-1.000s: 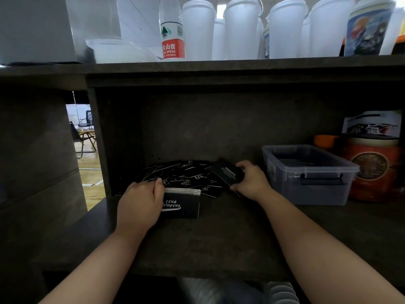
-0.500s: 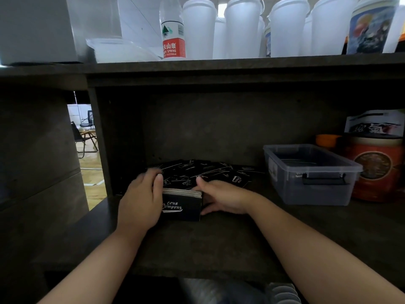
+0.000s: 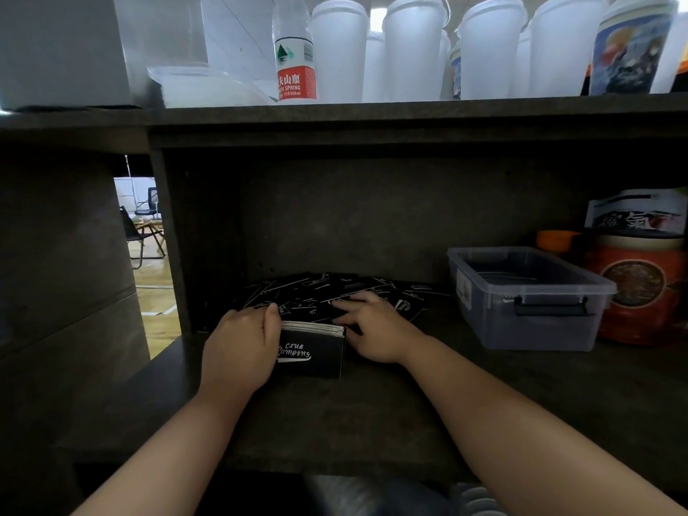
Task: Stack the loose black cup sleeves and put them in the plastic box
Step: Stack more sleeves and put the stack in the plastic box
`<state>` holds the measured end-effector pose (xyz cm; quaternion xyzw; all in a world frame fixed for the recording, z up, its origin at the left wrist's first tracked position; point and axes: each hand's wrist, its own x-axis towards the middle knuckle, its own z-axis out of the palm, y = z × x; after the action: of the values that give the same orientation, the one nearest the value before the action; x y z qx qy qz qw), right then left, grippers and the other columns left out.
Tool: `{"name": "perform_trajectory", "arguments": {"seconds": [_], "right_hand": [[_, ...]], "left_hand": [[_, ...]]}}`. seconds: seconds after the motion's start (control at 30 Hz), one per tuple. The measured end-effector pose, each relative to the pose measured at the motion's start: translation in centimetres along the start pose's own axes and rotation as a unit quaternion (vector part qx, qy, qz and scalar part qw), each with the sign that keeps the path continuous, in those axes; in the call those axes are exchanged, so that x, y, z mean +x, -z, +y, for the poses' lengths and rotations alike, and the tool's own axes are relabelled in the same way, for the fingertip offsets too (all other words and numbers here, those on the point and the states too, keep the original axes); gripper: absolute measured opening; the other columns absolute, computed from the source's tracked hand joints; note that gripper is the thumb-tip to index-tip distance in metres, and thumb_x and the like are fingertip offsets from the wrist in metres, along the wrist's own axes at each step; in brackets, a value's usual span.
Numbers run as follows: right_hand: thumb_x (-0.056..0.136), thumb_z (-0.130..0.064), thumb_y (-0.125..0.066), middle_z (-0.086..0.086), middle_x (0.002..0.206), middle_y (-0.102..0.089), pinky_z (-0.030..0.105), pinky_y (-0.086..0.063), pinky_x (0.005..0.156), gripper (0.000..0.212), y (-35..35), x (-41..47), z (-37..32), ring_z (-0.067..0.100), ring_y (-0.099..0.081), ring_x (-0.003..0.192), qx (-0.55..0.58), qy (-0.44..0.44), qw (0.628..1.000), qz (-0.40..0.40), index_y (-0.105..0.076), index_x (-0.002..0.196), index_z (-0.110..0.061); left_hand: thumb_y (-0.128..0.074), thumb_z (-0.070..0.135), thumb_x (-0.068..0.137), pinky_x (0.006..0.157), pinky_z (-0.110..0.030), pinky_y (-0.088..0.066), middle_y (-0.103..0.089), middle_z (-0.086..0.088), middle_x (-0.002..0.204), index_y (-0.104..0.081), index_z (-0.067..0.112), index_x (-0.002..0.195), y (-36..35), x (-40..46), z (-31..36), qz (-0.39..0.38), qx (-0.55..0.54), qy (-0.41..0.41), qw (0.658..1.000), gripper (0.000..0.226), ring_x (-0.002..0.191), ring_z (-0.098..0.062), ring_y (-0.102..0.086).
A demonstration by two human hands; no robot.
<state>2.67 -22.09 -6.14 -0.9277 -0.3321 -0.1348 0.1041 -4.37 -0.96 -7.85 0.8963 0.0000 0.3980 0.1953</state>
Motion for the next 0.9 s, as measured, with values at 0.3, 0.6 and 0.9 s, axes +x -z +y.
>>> {"name": "perform_trajectory", "arguments": {"seconds": [0.3, 0.6, 0.9], "right_hand": [[0.085, -0.007, -0.069, 0.0, 0.1, -0.07, 0.035, -0.049, 0.088, 0.022, 1.7, -0.9, 0.7, 0.018, -0.061, 0.096, 0.015, 0.003, 0.925, 0.38, -0.07, 0.105, -0.015], [0.096, -0.012, -0.052, -0.008, 0.095, -0.056, 0.016, -0.042, 0.07, 0.033, 3.7, -2.0, 1.0, 0.003, -0.055, 0.084, 0.249, -0.158, 0.839, 0.457, -0.05, 0.124, -0.029], [0.095, 0.0, -0.048, 0.013, 0.11, -0.064, 0.033, -0.056, 0.071, 0.024, 2.5, -1.2, 2.7, 0.026, -0.064, 0.094, 0.555, -0.409, 0.707, 0.157, -0.07, 0.096, -0.009]], "left_hand": [[-0.036, 0.029, 0.101, 0.06, -0.029, -0.031, -0.045, 0.008, 0.061, -0.049, 0.021, 0.063, 0.1, 0.0, 0.2, 0.005, 0.008, 0.0, 1.0, 0.04, 0.067, -0.014, -0.045], [-0.036, 0.029, 0.101, 0.061, -0.03, -0.032, -0.046, 0.008, 0.062, -0.046, 0.023, 0.063, 0.0, 0.1, 0.1, 0.003, 0.002, -0.003, 1.0, 0.04, 0.068, -0.014, -0.045], [-0.034, 0.032, 0.1, 0.061, -0.029, -0.033, -0.048, 0.008, 0.062, -0.047, 0.024, 0.063, -0.1, 0.1, 0.0, 0.001, -0.007, 0.002, 1.0, 0.041, 0.067, -0.012, -0.047]]}}
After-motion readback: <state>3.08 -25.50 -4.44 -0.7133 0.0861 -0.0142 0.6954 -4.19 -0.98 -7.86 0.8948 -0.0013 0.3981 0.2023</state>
